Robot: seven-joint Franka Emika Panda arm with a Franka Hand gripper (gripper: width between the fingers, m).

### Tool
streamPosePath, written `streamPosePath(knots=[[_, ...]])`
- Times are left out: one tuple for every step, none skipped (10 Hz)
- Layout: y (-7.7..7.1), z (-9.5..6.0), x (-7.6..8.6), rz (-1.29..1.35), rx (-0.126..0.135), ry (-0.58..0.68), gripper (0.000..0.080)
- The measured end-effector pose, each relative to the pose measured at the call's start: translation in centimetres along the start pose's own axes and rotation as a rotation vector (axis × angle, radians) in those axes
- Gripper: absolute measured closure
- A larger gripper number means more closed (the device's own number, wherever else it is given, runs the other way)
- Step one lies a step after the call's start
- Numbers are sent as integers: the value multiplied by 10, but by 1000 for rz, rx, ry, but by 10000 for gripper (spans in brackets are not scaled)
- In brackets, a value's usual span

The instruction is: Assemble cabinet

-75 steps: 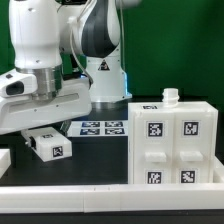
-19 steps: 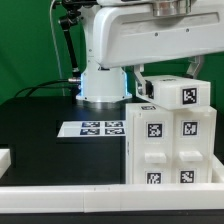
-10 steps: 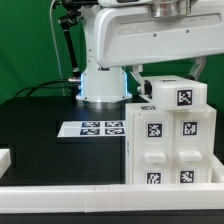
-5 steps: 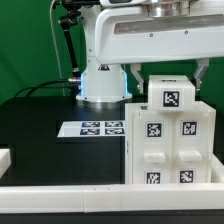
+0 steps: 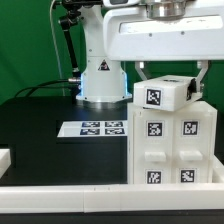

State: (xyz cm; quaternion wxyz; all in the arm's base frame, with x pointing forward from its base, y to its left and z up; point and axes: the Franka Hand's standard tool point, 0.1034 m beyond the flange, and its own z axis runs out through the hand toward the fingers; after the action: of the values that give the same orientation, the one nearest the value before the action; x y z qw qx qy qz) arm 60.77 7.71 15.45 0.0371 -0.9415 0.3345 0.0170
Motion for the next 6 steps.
streamPosePath(knots=[[-2, 0, -1, 89, 7, 1, 239], [-3, 0, -1, 171, 11, 3, 239], [-4, 1, -2, 239, 13, 4, 239], [-5, 1, -2, 291, 15, 6, 239], [-6, 1, -2, 348, 18, 8, 239], [-7, 1, -3, 409, 19, 9, 239]])
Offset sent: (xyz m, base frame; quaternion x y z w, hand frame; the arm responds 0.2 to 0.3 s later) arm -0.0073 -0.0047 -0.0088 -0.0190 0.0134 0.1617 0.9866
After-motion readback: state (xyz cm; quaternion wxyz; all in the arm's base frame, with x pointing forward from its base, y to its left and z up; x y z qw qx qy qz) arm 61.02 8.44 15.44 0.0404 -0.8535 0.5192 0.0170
